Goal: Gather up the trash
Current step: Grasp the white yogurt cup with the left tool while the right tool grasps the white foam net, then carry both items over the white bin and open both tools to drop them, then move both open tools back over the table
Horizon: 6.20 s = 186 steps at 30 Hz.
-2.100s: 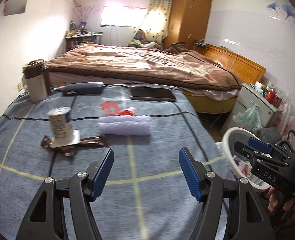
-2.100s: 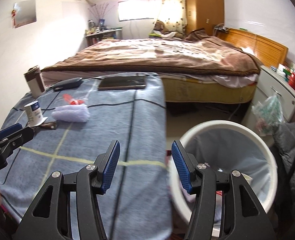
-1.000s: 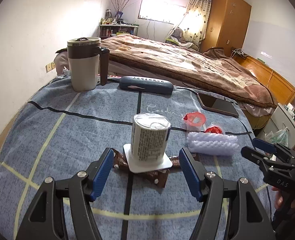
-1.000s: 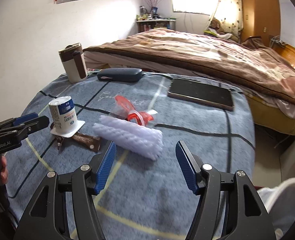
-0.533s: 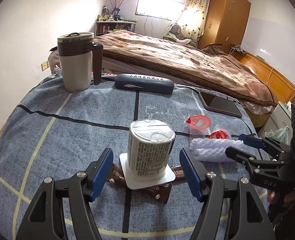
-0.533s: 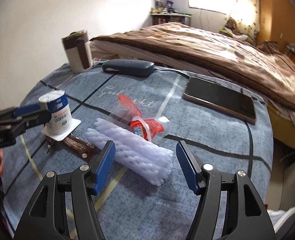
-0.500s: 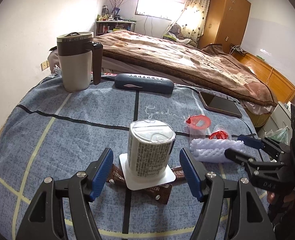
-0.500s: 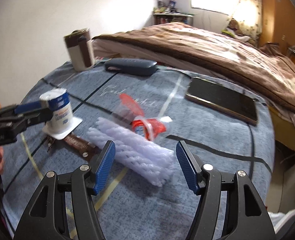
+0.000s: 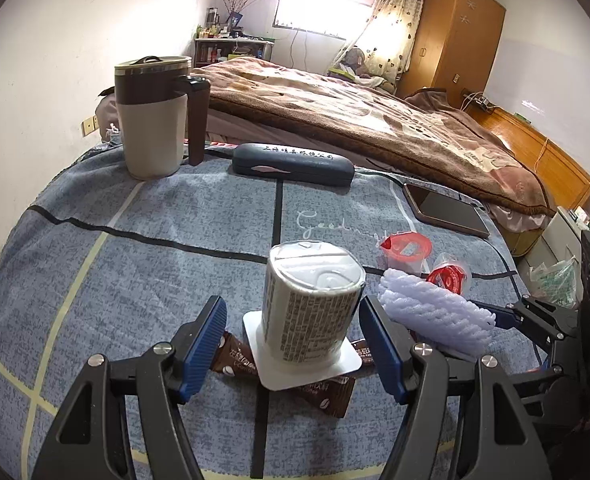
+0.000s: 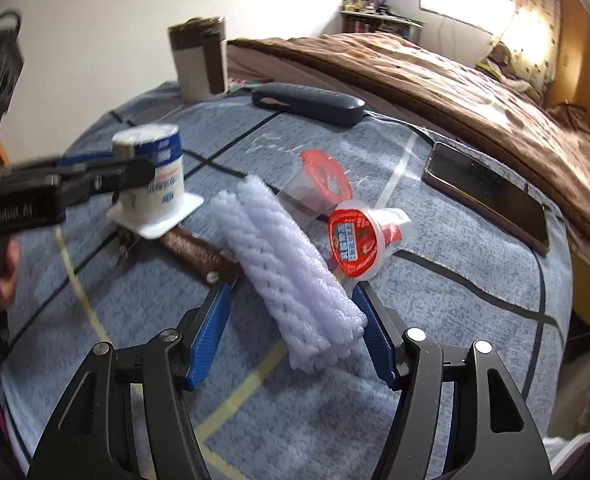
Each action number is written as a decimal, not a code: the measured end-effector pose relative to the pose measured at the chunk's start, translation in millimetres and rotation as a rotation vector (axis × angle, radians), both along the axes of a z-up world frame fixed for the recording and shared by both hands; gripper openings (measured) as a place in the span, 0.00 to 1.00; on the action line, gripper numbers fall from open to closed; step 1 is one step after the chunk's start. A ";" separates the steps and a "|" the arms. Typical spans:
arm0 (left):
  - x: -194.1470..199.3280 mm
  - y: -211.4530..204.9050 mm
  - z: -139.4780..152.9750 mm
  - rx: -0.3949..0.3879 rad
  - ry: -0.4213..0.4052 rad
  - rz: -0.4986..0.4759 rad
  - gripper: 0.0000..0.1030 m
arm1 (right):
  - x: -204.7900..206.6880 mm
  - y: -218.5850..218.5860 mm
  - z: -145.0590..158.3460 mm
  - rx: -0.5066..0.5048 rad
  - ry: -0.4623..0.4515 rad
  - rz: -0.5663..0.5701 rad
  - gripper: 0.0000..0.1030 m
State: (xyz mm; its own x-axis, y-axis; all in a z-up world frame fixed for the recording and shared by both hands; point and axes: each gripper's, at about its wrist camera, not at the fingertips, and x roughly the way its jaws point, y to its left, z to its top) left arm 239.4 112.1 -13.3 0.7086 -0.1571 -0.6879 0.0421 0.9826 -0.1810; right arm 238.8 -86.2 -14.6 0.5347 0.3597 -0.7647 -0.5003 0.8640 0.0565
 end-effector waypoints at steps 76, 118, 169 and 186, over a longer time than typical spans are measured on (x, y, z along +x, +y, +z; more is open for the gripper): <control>-96.8 -179.7 48.0 0.039 -0.153 -0.325 0.50 | -127.7 -177.5 48.8 0.147 -0.141 -0.484 0.23; -116.5 -366.2 16.3 0.082 -0.067 -0.644 0.64 | -169.9 -294.7 4.0 -0.053 -0.007 -0.886 0.32; -112.9 -167.4 35.5 0.066 -0.124 -0.235 0.69 | -138.4 -171.9 35.6 0.034 -0.137 -0.620 0.57; -91.6 -44.6 12.1 0.057 -0.031 0.041 0.69 | -104.8 -100.0 30.6 0.011 -0.110 -0.452 0.57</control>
State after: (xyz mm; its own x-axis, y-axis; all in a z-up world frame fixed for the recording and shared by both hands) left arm 147.8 67.5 -1.2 0.7348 -0.0889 -0.6724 0.0063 0.9922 -0.1244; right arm 134.0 -186.2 16.0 0.7172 0.0793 -0.6924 -0.0771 0.9964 0.0342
